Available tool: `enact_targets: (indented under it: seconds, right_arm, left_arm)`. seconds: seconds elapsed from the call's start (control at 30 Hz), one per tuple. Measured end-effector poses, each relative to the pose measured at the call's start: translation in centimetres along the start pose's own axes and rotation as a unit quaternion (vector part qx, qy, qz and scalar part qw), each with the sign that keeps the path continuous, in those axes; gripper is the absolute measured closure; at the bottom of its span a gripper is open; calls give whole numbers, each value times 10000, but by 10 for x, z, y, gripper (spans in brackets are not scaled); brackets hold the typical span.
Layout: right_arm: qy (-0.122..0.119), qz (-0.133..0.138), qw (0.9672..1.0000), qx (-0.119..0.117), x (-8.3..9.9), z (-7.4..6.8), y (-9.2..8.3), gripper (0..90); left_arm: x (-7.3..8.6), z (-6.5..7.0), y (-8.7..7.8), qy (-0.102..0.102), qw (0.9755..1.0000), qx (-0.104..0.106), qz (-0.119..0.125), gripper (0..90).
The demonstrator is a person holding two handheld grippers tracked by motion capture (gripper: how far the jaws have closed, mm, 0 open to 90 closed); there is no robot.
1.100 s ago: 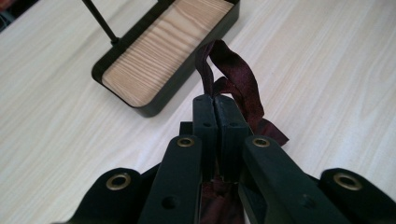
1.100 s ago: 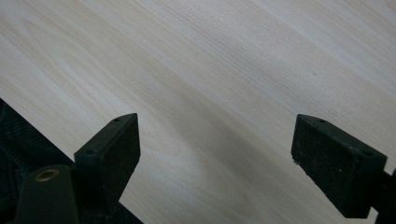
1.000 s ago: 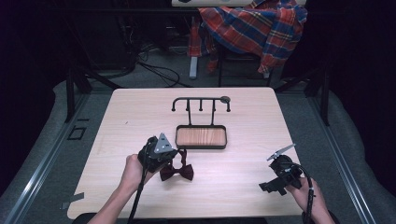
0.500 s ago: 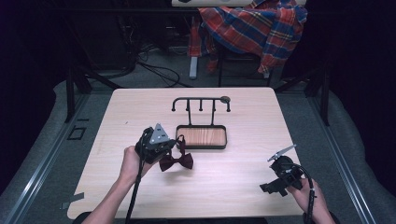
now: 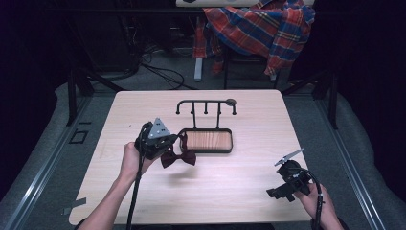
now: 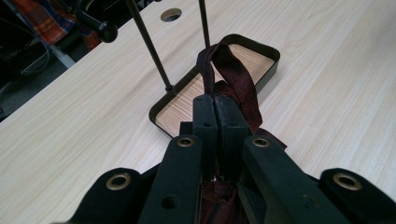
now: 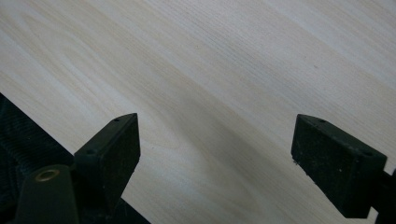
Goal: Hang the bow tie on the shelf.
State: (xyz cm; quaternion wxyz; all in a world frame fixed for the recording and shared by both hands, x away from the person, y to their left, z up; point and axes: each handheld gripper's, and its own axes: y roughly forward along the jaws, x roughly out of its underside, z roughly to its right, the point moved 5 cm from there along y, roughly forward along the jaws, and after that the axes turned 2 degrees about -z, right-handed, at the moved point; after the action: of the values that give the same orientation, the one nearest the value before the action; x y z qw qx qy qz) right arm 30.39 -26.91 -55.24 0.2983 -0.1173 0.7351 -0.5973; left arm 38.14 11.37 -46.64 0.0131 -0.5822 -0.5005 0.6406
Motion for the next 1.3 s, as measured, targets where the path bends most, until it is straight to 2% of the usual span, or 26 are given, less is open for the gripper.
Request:
enact_targets:
  seconds: [0.2, 0.37, 0.4, 0.43, 0.6, 0.67, 0.73, 0.77, 0.83, 1.0, 1.27, 1.3]
  right_arm:
    - [-53, 16, 10000, -18, 0, 2, 0, 154]
    - [-62, 7, 10000, -46, 1, 1, -1, 154]
    - [-85, -1, 10000, -10, 1, 1, -1, 154]
    - [-150, 14, 9998, -96, 1, 1, -2, 154]
    - [-122, 21, 9999, -107, -1, -1, 1, 154]
    - [-170, -63, 9998, -67, -1, -1, 1, 154]
    - [-95, -1, 9999, -106, -2, -1, 2, 154]
    - [61, 12, 9999, -95, -3, 1, 1, 154]
    - [103, -11, 9999, -28, -4, 3, 1, 154]
    - [53, -26, 10000, 1, -4, 2, 2, 154]
    - [118, 42, 9999, 14, -3, 0, 2, 154]
    - [67, -19, 10000, 25, -3, 0, 1, 154]
  left_arm:
    - [-4, -3, 3, 45, 10000, -56, -55, 885]
    - [-7, -11, 9, -10, 9999, -121, -95, 886]
    - [-8, -13, 9, -2, 9998, -143, -119, 886]
    - [-8, -14, 9, -8, 9998, -172, -135, 886]
    - [-10, -19, 6, 21, 9996, -251, -116, 886]
    - [-11, -24, 6, 67, 9995, -274, -128, 886]
    - [-12, -25, 7, 91, 9995, -279, -126, 886]
    - [-14, -26, 7, 154, 9994, -290, -114, 886]
    - [-16, -25, 6, 229, 9992, -316, -95, 886]
    - [-20, -26, 3, 291, 9991, -311, -76, 885]
    - [-28, -37, -5, 234, 9986, -458, 104, 886]
    - [-30, -38, -5, 214, 9986, -463, 141, 886]
